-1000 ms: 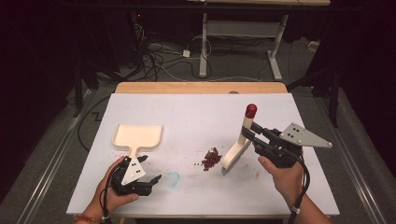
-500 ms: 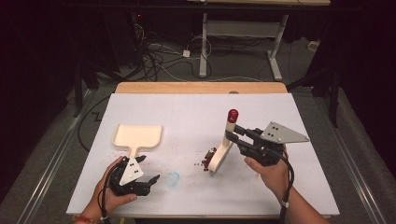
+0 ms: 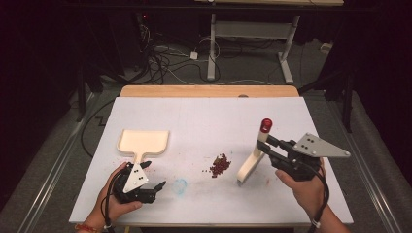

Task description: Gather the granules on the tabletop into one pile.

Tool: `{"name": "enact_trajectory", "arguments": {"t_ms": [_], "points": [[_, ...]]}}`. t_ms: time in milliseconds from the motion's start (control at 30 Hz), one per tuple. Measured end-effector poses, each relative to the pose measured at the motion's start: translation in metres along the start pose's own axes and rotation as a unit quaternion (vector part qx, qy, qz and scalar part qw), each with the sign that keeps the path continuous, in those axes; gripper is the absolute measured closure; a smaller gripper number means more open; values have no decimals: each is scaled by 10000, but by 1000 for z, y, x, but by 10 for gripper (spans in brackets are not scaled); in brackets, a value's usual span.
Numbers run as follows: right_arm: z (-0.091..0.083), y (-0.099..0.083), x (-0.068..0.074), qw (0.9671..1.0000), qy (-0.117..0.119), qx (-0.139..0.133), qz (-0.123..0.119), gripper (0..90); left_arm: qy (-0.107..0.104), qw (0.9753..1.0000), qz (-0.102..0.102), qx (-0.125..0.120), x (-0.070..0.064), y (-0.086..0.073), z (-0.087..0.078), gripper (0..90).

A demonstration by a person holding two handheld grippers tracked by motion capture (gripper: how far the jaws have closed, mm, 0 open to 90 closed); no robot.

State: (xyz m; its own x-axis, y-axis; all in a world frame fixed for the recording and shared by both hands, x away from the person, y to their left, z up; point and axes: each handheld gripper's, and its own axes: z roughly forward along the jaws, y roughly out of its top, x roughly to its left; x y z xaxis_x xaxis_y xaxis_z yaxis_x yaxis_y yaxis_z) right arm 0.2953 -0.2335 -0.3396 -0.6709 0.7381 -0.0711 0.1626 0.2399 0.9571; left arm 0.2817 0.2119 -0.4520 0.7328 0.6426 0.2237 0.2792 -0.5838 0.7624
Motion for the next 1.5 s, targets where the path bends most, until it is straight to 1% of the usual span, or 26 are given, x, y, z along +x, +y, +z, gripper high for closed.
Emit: {"name": "enact_trajectory", "arguments": {"t_ms": [100, 167, 233, 300, 367, 467, 533, 567, 633, 700, 767, 833, 867, 900, 933, 1000, 1067, 1167, 1233, 1267, 1300, 1333, 1367, 1400, 1433, 1500], "points": [[-22, -4, 1, 9994, -304, 180, 69, 700, 11, 10000, 10, -14, 0, 1, 0, 202], [-33, -6, 3, 9986, -434, 302, 58, 700, 24, 10000, 13, -30, 0, 2, 0, 202], [-40, -10, 4, 9975, -537, 442, 99, 699, 29, 10000, 14, -49, 0, 3, 0, 202], [-41, -15, 4, 9962, -621, 595, 130, 699, 17, 10000, 40, -45, 0, 4, 1, 202], [-36, -19, 0, 9949, -652, 725, 257, 699, -1, 10000, 55, -57, -1, 5, 3, 202], [-22, -24, -9, 9931, -622, 878, 465, 700, -44, 10000, 67, -41, 0, 7, 6, 201], [-12, -24, -14, 9924, -707, 878, 492, 701, -73, 9999, 72, -35, 0, 8, 8, 202], [-8, -23, -15, 9921, -704, 904, 508, 701, -91, 9999, 76, -42, 0, 9, 8, 201], [1, -20, -17, 9920, -692, 958, 448, 701, -108, 9999, 85, -49, 0, 9, 9, 202], [11, -19, -19, 9912, -737, 1019, 415, 700, -121, 9999, 86, -41, 0, 10, 10, 202], [22, -18, -26, 9894, -847, 1077, 486, 698, -138, 9999, 82, -42, 0, 11, 11, 202], [35, -18, -38, 9864, -1024, 1153, 563, 696, -142, 9998, 109, -36, -1, 11, 12, 202], [41, -19, -45, 9844, -1108, 1193, 664, 695, -144, 9998, 113, -47, -1, 12, 12, 202], [49, -20, -54, 9819, -1198, 1266, 744, 692, -142, 9998, 109, -56, -1, 12, 12, 202], [52, -21, -59, 9800, -1276, 1296, 805, 688, -137, 9998, 96, -64, 0, 12, 12, 201], [62, -24, -72, 9752, -1464, 1369, 937, 678, -118, 9999, 56, -76, 1, 11, 12, 198], [69, -27, -83, 9707, -1595, 1457, 1055, 669, -97, 9999, 37, -70, 2, 11, 12, 198], [81, -33, -98, 9633, -1772, 1636, 1179, 658, -97, 9999, 43, -64, 2, 11, 11, 198], [86, -37, -104, 9606, -1796, 1694, 1278, 651, -93, 9999, 50, -66, 2, 10, 11, 198], [88, -39, -105, 9594, -1858, 1731, 1228, 649, -92, 9999, 47, -64, 2, 10, 11, 198], [90, -40, -106, 9589, -1918, 1729, 1177, 648, -92, 9999, 38, -68, 2, 10, 10, 198], [91, -41, -107, 9587, -1950, 1708, 1169, 608, -92, 9999, 30, -69, 2, 10, 10, 198], [91, -41, -108, 9576, -2008, 1690, 1187, 594, -91, 9999, 28, -68, 2, 10, 11, 198], [90, -42, -109, 9588, -1997, 1638, 1185, 587, -90, 9999, 31, -64, 2, 10, 11, 198], [89, -41, -109, 9625, -1930, 1533, 1134, 580, -97, 9999, 31, -64, 2, 10, 11, 198], [87, -40, -106, 9650, -1952, 1454, 981, 562, -91, 9999, 40, -65, 2, 10, 11, 198]]}}
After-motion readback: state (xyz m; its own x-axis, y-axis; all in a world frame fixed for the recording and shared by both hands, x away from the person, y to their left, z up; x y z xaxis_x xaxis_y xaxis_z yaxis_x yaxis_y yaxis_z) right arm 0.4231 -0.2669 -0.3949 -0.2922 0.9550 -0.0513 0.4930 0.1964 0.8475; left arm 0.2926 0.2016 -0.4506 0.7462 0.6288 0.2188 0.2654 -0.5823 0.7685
